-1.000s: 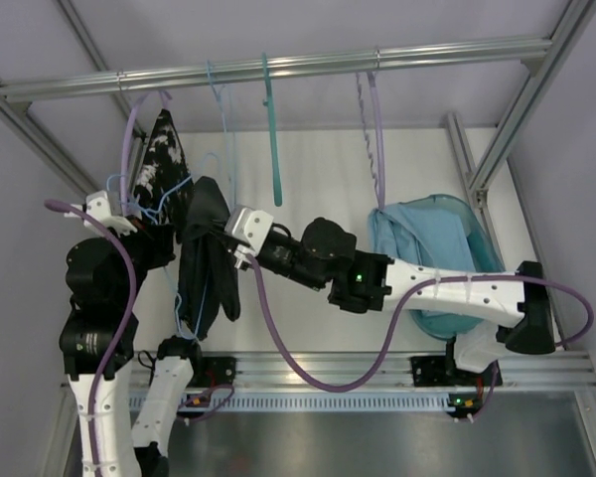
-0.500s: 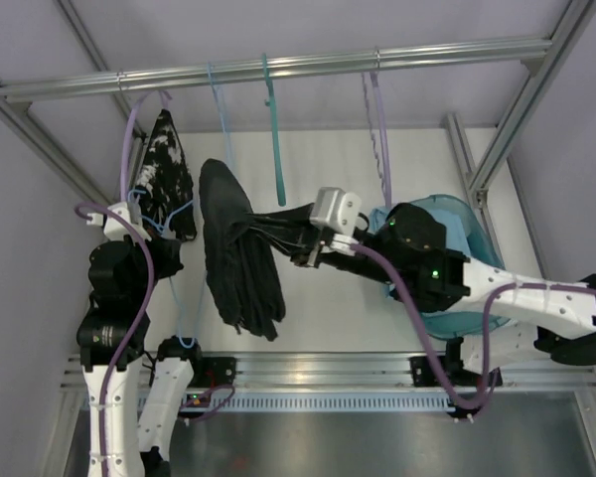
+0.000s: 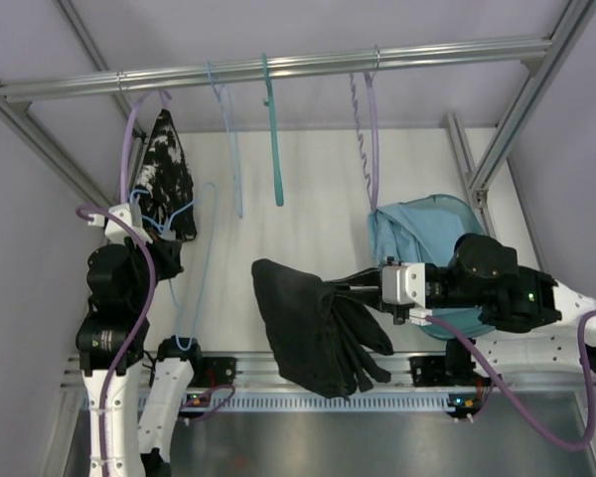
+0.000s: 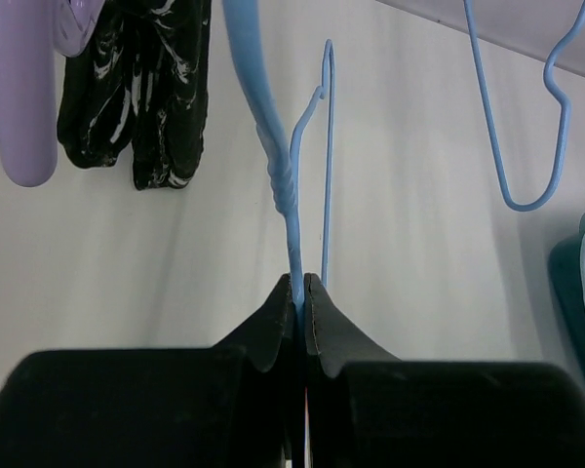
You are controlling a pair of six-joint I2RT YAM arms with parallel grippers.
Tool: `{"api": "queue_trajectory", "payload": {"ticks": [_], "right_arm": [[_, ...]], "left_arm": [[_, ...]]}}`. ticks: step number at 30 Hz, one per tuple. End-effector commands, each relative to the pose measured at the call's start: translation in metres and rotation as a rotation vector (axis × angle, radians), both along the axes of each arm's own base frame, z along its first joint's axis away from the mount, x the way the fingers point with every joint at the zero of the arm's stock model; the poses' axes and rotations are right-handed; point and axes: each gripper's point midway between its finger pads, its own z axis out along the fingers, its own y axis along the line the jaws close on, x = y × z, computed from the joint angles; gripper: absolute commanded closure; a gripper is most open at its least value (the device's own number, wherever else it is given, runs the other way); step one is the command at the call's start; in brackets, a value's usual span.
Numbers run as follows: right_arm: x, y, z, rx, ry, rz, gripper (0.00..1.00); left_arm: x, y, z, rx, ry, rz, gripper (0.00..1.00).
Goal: Remove the trousers from the hanger
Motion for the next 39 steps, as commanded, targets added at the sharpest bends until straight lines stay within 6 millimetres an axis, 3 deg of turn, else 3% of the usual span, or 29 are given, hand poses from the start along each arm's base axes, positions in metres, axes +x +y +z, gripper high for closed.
{"api": "queue_trajectory", "payload": {"ticks": [1, 8, 14, 17, 20, 23, 26, 27, 30, 33, 36, 39], "right_arm": [[0.020, -0.045, 0.028, 0.082, -0.134, -0.114, 1.00], [0.046, -0.104, 0.015, 0.026, -0.108, -0.302, 1.00], [0.058, -0.155, 0.026, 0.063, -0.101, -0.484, 1.00], [0.052, -0.189, 0.055, 0.117, -0.124, -0.582, 1.00], [0.047, -0.215, 0.069, 0.139, -0.136, -0.677, 1.00], [0.041, -0.240, 0.077, 0.185, -0.125, -0.787, 1.00], [0.051, -0.275, 0.079, 0.273, -0.064, -1.016, 1.00], [0.057, -0.295, 0.077, 0.290, -0.045, -1.153, 1.00], [0.062, -0.329, 0.069, 0.310, 0.001, -1.384, 1.00], [0.068, -0.351, 0.058, 0.287, 0.030, -1.555, 1.00], [0.077, -0.368, 0.041, 0.226, 0.059, -1.709, 1.00], [0.099, -0.367, 0.007, 0.097, 0.093, -1.782, 1.00]], "left_arm": [[0.002, -0.001, 0.022, 0.031, -0.092, -0.023, 1.00], [0.006, -0.002, 0.017, 0.015, -0.066, -0.021, 1.00], [0.008, -0.004, 0.013, -0.011, -0.050, -0.022, 1.00], [0.013, -0.006, 0.013, -0.029, -0.041, -0.025, 1.00], [0.019, -0.008, 0.015, -0.040, -0.041, -0.034, 1.00], [0.024, -0.012, 0.022, -0.056, -0.052, -0.049, 1.00], [0.027, -0.014, 0.030, -0.062, -0.077, -0.063, 1.00], [0.027, -0.015, 0.034, -0.064, -0.089, -0.066, 1.00], [0.028, -0.015, 0.040, -0.057, -0.099, -0.070, 1.00], [0.027, -0.015, 0.049, -0.041, -0.120, -0.076, 1.00], [0.025, -0.013, 0.059, -0.022, -0.146, -0.073, 1.00], [0.023, -0.012, 0.065, -0.012, -0.164, -0.074, 1.00]]}}
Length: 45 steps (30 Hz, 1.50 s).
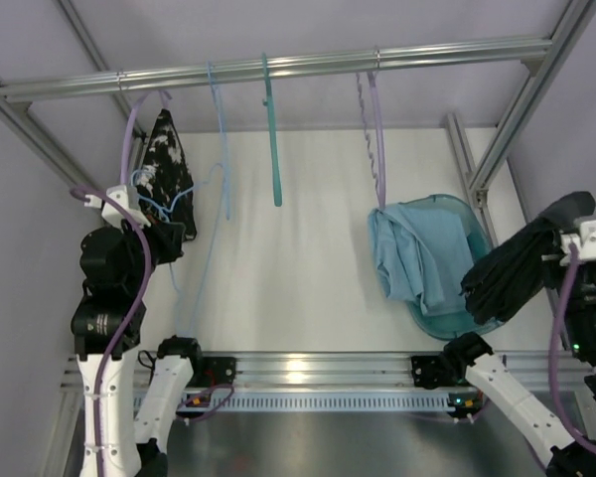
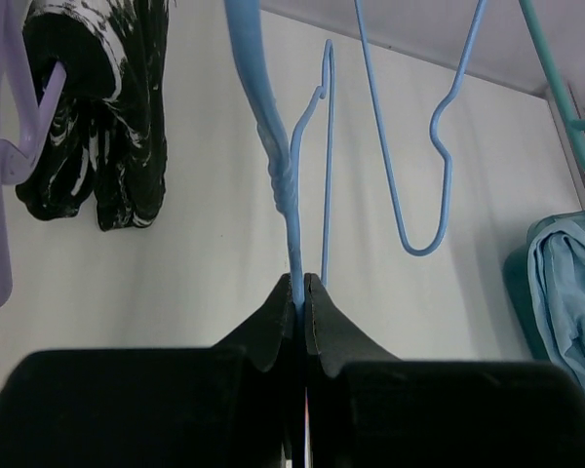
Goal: Remove the trousers from the hanger
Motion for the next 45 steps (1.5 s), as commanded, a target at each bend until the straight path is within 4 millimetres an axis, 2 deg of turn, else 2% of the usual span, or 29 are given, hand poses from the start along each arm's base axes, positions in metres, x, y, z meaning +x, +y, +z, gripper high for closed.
{"api": "queue_trajectory", "payload": {"ticks": [1, 2, 4, 5, 9, 10, 12, 14, 15, 17, 18, 19, 21, 22, 23, 24, 26, 27, 28, 29, 32, 37, 39, 40, 42, 43, 45], "right_arm": [[0.025, -0.011, -0.018, -0.003, 0.057, -0.159, 1.00], [0.037, -0.003, -0.036, -0.020, 0.094, -0.147, 1.00], [0.052, 0.011, -0.052, -0.032, 0.117, -0.098, 1.00], [0.065, 0.019, -0.065, -0.037, 0.127, -0.087, 1.00], [0.106, 0.047, -0.099, -0.042, 0.156, -0.038, 1.00], [0.123, 0.059, -0.116, -0.051, 0.184, -0.016, 1.00], [0.143, 0.073, -0.140, -0.054, 0.238, 0.005, 1.00], [0.158, 0.090, -0.162, -0.033, 0.281, 0.045, 1.00], [0.169, 0.099, -0.180, -0.036, 0.339, 0.060, 1.00], [0.181, 0.108, -0.194, 0.009, 0.375, 0.053, 1.00], [0.188, 0.111, -0.207, 0.001, 0.418, 0.046, 0.98], [0.193, 0.114, -0.209, 0.011, 0.422, 0.042, 0.86], [0.200, 0.118, -0.216, 0.023, 0.445, 0.043, 0.73], [0.202, 0.121, -0.215, 0.029, 0.444, 0.050, 0.56], [0.204, 0.122, -0.212, 0.032, 0.441, 0.053, 0.48], [0.204, 0.123, -0.211, 0.037, 0.445, 0.058, 0.33], [0.202, 0.124, -0.204, 0.044, 0.454, 0.065, 0.20], [0.199, 0.123, -0.200, 0.051, 0.449, 0.066, 0.08], [0.196, 0.121, -0.196, 0.051, 0.457, 0.068, 0.04], [0.193, 0.120, -0.192, 0.055, 0.456, 0.073, 0.00], [0.179, 0.114, -0.181, 0.045, 0.458, 0.083, 0.01], [0.155, 0.098, -0.154, 0.026, 0.404, 0.079, 0.00], [0.148, 0.094, -0.143, 0.023, 0.379, 0.082, 0.01], [0.145, 0.092, -0.138, 0.017, 0.376, 0.083, 0.01], [0.139, 0.089, -0.127, 0.017, 0.361, 0.083, 0.01], [0.137, 0.088, -0.124, 0.017, 0.356, 0.084, 0.01], [0.135, 0.089, -0.119, 0.017, 0.359, 0.091, 0.01]], "left_arm": [[0.003, 0.001, 0.037, 0.024, -0.127, -0.004, 1.00], [0.002, 0.002, 0.039, 0.028, -0.135, -0.002, 1.00], [0.001, 0.003, 0.042, 0.035, -0.143, 0.002, 1.00], [0.000, 0.004, 0.043, 0.039, -0.150, 0.006, 1.00], [-0.004, 0.006, 0.053, 0.060, -0.182, 0.008, 1.00], [-0.004, 0.008, 0.056, 0.065, -0.187, 0.018, 1.00], [-0.005, 0.008, 0.058, 0.072, -0.192, 0.020, 1.00], [-0.004, 0.007, 0.060, 0.077, -0.195, 0.012, 1.00], [-0.003, 0.007, 0.061, 0.079, -0.194, 0.006, 1.00], [0.000, 0.003, 0.061, 0.085, -0.188, -0.017, 1.00], [0.003, 0.002, 0.060, 0.090, -0.179, -0.027, 1.00], [0.005, 0.001, 0.061, 0.097, -0.176, -0.038, 1.00], [0.014, 0.003, 0.063, 0.119, -0.162, -0.039, 1.00], [0.018, 0.005, 0.063, 0.128, -0.154, -0.034, 1.00], [0.021, 0.006, 0.069, 0.143, -0.161, -0.032, 1.00], [0.028, 0.007, 0.069, 0.152, -0.147, -0.032, 1.00], [0.036, 0.010, 0.080, 0.176, -0.158, -0.029, 1.00], [0.040, 0.011, 0.082, 0.183, -0.154, -0.026, 1.00], [0.052, 0.012, 0.078, 0.191, -0.124, -0.029, 1.00], [0.054, 0.013, 0.085, 0.205, -0.136, -0.030, 1.00], [0.070, 0.016, 0.091, 0.219, -0.128, -0.023, 1.00], [0.088, 0.024, 0.116, 0.264, -0.207, 0.018, 1.00], [0.101, 0.028, 0.115, 0.292, -0.188, 0.022, 1.00], [0.103, 0.030, 0.122, 0.315, -0.201, 0.022, 1.00], [0.115, 0.025, 0.120, 0.333, -0.190, -0.016, 1.00], [0.117, 0.025, 0.124, 0.343, -0.199, -0.023, 1.00], [0.129, 0.024, 0.119, 0.340, -0.178, -0.034, 1.00]]}}
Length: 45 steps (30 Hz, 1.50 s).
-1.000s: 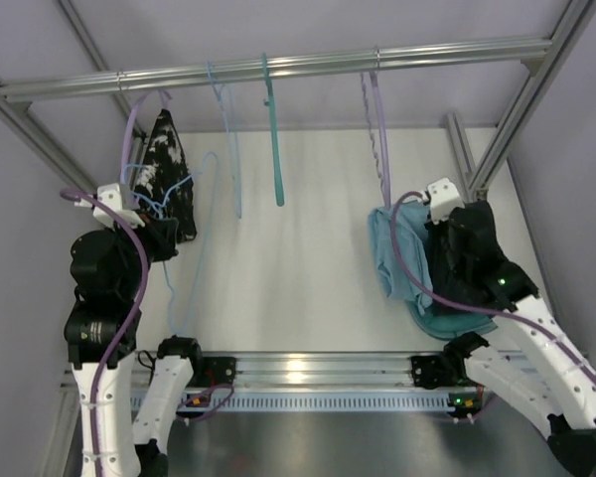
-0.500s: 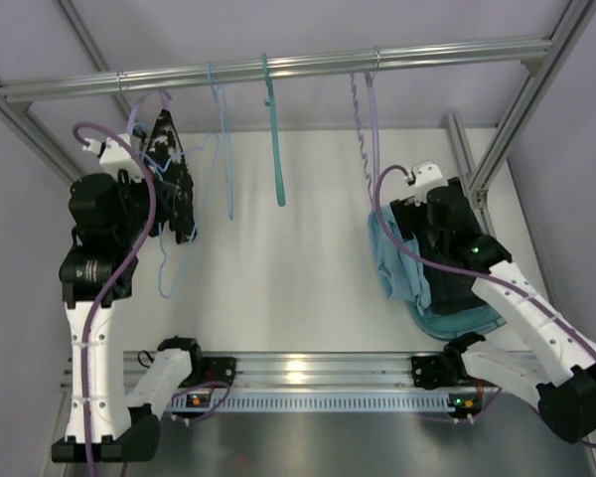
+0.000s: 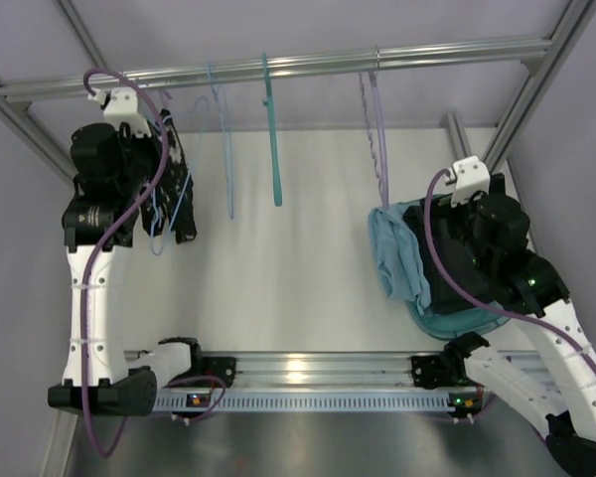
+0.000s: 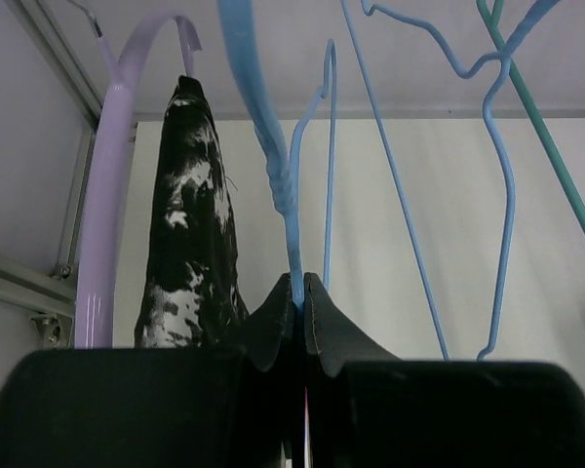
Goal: Remove the trousers from the hanger
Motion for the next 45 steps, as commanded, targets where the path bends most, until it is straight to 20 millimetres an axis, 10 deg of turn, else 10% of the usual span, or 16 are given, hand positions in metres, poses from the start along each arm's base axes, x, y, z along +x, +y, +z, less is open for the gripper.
{"api": "queue_trajectory", "payload": {"ticks": [1, 31, 45], "right_arm": [[-0.009, -0.008, 0.022, 0.000, -0.018, -0.005, 0.01], [-0.009, -0.003, 0.015, 0.018, 0.002, 0.011, 0.01], [-0.010, -0.002, 0.020, 0.027, 0.002, 0.017, 0.01]], "left_arm": [[0.019, 0.001, 0.032, 0.043, -0.098, -0.021, 1.00], [0.103, 0.001, 0.024, 0.063, -0.082, -0.039, 1.00], [0.086, 0.000, 0.003, 0.072, -0.042, -0.051, 0.81]]}}
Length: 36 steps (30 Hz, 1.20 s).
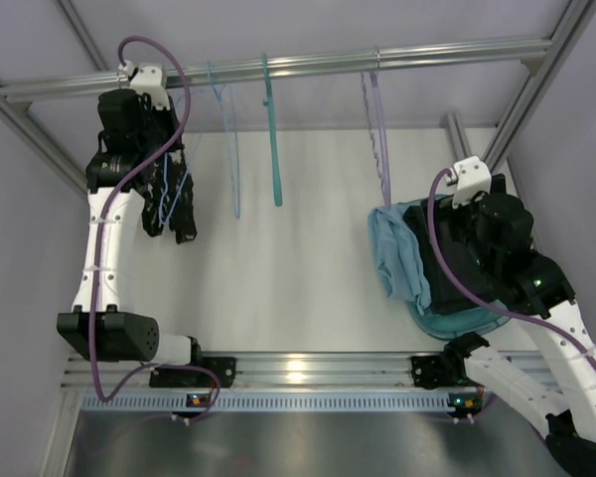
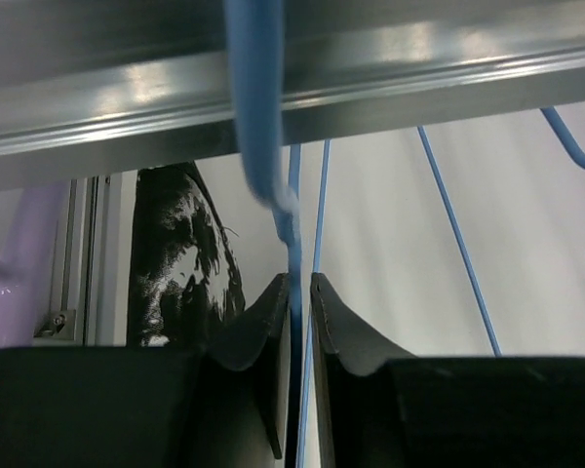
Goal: Remove the trousers from the hanger
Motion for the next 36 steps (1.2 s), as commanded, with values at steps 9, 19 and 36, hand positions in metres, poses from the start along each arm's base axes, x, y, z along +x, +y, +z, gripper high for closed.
{"api": "queue_trajectory", "payload": {"ticks": [9, 19, 36], "right_arm": [[-0.003, -0.003, 0.014, 0.025, -0.029, -0.007, 0.01], [-0.005, -0.003, 0.017, 0.023, -0.040, 0.001, 0.01], [-0.036, 0.019, -0.007, 0.094, -0.062, 0.188, 0.01]], "left_arm": [[-0.020, -0.002, 0.055, -0.019, -0.165, -0.005, 0.28], [-0.089, 0.008, 0.089, 0.013, -0.295, 0.052, 0.17], [-0.204, -0.009, -0.040, 0.000, 0.052, -0.036, 0.02]]}}
